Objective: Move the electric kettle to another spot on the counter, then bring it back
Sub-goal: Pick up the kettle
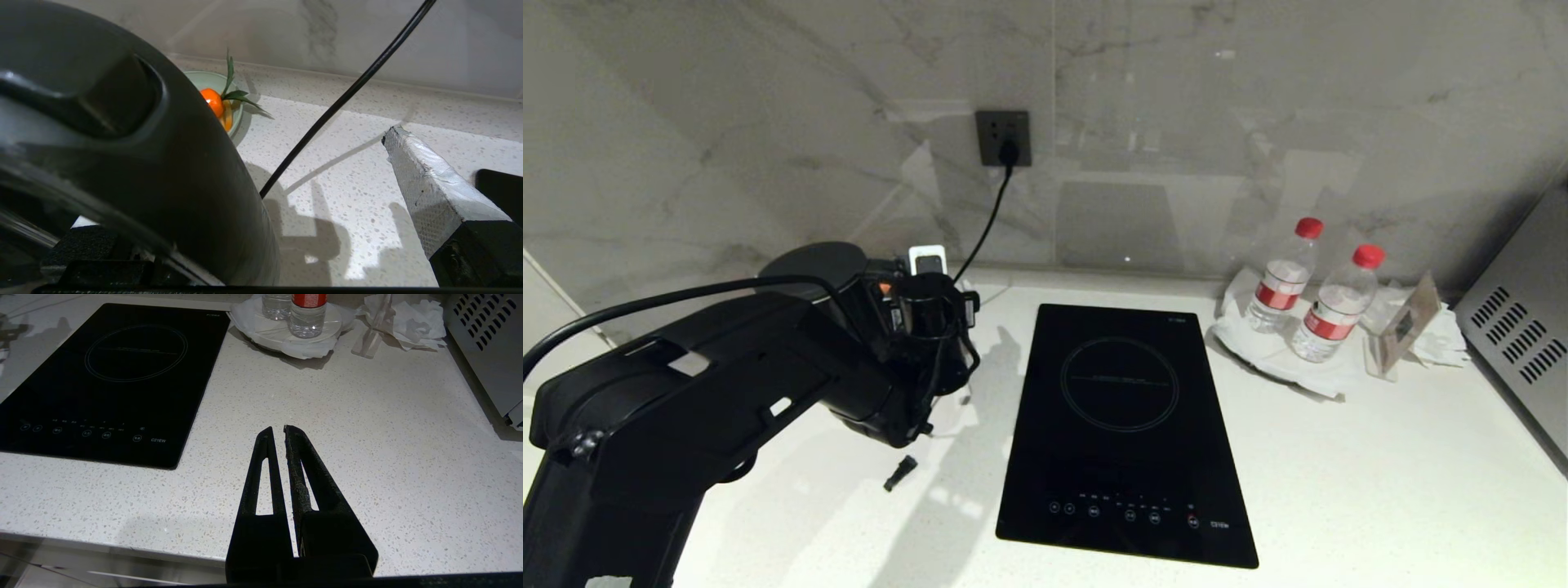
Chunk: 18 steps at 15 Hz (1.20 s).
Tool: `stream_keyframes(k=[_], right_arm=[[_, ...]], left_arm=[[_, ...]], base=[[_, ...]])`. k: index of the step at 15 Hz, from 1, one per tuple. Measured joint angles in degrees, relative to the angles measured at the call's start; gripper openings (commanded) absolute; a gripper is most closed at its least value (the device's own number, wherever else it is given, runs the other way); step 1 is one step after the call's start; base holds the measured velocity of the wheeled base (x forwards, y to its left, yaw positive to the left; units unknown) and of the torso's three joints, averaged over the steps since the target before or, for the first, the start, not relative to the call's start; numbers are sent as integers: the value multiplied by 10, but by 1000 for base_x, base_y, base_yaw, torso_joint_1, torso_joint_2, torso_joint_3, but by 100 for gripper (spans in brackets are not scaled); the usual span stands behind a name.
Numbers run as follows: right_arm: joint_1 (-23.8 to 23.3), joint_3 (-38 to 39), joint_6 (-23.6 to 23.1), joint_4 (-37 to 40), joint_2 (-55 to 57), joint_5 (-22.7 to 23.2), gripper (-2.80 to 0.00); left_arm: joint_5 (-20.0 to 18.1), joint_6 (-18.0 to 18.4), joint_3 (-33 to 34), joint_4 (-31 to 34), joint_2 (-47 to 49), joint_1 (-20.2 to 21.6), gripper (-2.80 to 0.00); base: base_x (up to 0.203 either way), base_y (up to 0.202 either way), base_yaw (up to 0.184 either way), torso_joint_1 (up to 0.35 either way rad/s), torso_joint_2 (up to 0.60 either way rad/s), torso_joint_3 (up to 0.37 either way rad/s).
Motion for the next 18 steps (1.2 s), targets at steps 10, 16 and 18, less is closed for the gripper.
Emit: stream_keyframes(k=[10,16,18], right_arm=[[0,0,0,0,0,0,-280],[0,0,0,0,0,0,-280],[0,0,0,0,0,0,-280]], left_arm=[[1,1,2,-1,-3,8,0],[3,1,8,-1,0,1,-280],[2,1,8,-1,0,0,-280]], base=[[0,0,0,0,0,0],[0,0,0,0,0,0],[0,0,0,0,0,0]])
